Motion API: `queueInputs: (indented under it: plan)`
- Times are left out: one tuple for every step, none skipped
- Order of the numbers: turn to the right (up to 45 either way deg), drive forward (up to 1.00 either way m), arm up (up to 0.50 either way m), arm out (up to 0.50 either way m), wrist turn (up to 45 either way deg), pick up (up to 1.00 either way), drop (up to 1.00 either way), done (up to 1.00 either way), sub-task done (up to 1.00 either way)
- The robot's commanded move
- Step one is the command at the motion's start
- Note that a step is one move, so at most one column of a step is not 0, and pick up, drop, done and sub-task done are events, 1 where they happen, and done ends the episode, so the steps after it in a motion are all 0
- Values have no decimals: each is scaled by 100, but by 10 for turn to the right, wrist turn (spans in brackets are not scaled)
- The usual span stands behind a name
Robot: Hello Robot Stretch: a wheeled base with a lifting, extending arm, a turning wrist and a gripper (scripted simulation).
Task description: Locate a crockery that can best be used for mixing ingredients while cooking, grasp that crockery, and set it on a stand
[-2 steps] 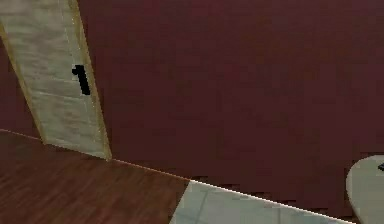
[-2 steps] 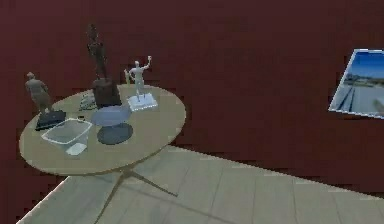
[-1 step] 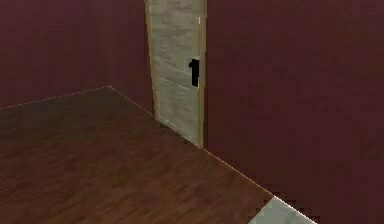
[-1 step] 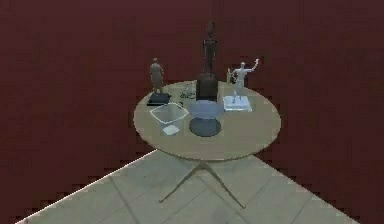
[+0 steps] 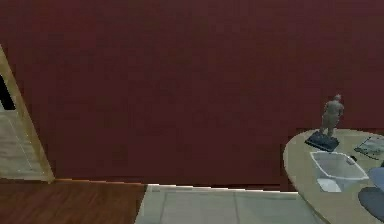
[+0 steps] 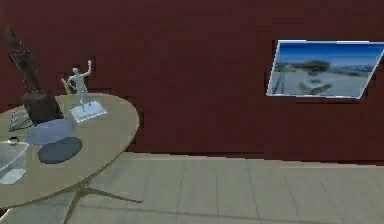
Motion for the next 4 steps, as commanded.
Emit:
queueInputs:
  plan:
    - [420,0,0,0,0,0,0,0,0]
    - [0,35,0,0,0,0,0,0,0]
    - [-450,0,0,0,0,0,0,0,0]
    - [-390,0,0,0,0,0,0,0,0]
